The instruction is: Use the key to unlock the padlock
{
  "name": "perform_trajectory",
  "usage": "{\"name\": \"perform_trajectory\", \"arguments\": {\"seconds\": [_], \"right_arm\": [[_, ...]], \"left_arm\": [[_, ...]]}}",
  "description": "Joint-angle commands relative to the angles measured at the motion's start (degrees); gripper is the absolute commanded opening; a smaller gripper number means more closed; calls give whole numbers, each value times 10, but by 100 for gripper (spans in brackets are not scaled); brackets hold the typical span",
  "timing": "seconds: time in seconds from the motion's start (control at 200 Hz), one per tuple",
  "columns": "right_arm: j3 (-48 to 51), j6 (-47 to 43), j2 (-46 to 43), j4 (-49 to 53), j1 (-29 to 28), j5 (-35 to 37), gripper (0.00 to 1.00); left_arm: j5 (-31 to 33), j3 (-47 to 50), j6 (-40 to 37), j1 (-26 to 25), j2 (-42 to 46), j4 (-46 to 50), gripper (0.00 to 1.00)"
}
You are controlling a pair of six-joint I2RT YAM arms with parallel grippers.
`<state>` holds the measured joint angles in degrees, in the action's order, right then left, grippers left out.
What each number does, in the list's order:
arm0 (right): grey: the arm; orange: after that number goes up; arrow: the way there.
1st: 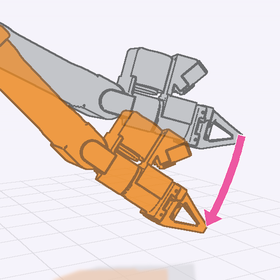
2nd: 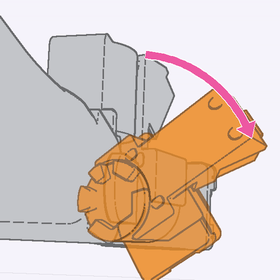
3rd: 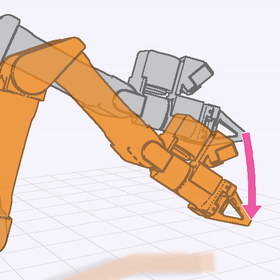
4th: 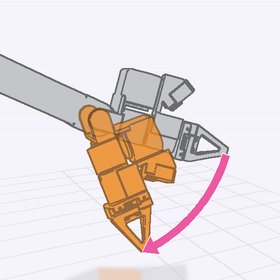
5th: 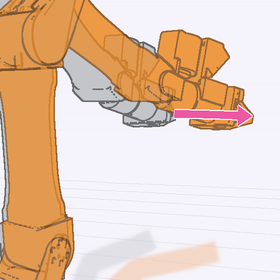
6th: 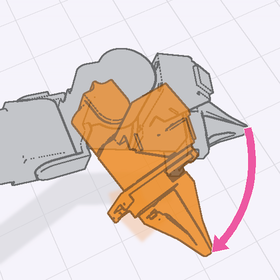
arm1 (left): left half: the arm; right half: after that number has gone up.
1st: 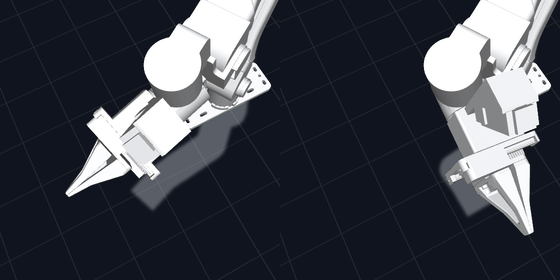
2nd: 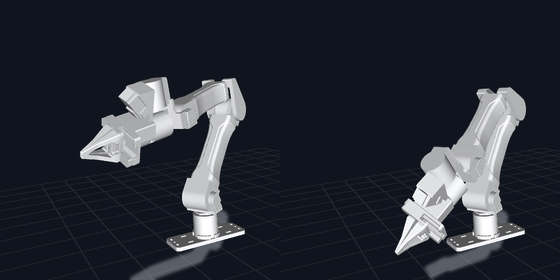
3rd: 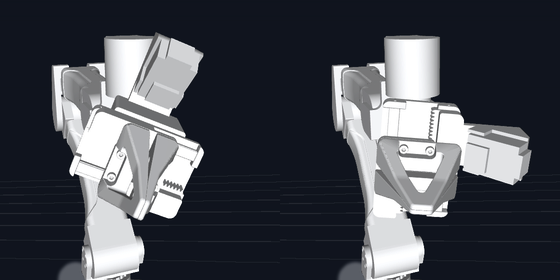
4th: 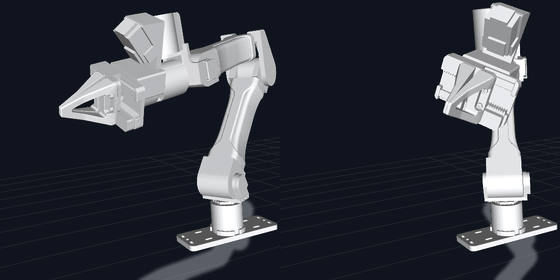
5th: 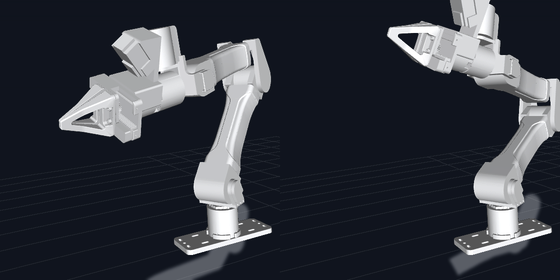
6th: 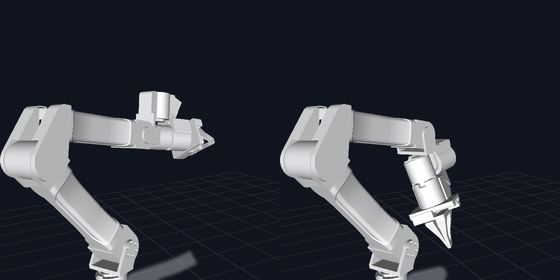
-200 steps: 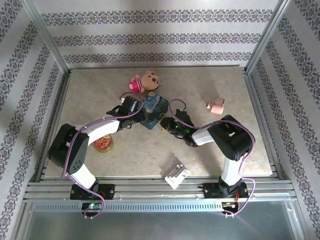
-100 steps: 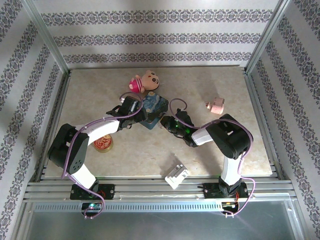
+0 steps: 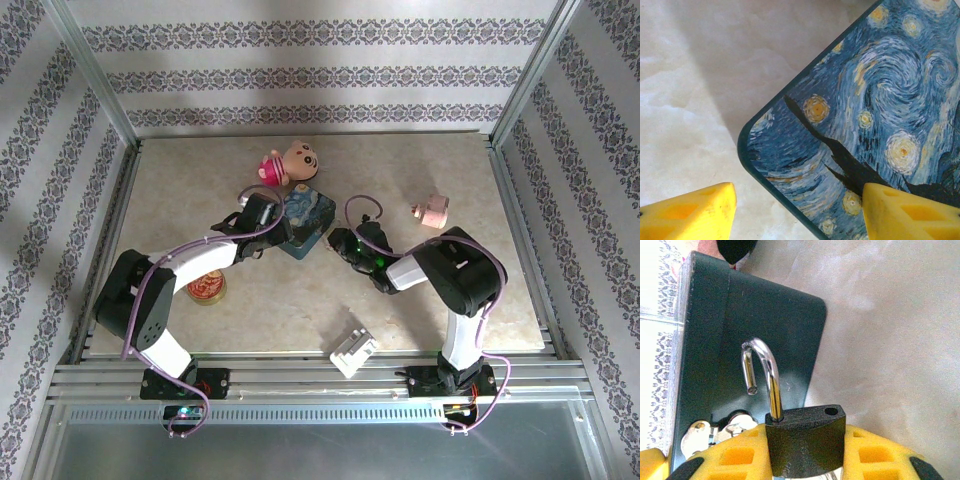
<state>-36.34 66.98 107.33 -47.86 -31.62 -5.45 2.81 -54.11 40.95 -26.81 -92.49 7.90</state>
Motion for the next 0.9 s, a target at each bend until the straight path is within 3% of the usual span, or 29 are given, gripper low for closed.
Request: {"name": "perform_trajectory", "arguments": {"seconds": [0.0, 0.325, 0.56, 0.71, 0.894], "right_arm": [[22, -24, -33, -4, 6, 31, 0], [80, -81, -156, 92, -2, 58, 0], [92, -143, -262, 251, -34, 102, 0], [89, -172, -312, 333, -43, 114, 0], [78, -199, -358, 421, -47, 123, 0]], "left_arm": [[8, 29, -8, 13, -3, 78, 61], [-10, 26, -11, 52, 24, 43, 55], [-51, -9, -4, 81, 15, -20, 72], [-90, -48, 3, 83, -24, -33, 72], [-139, -86, 18, 83, -72, -55, 64]]}}
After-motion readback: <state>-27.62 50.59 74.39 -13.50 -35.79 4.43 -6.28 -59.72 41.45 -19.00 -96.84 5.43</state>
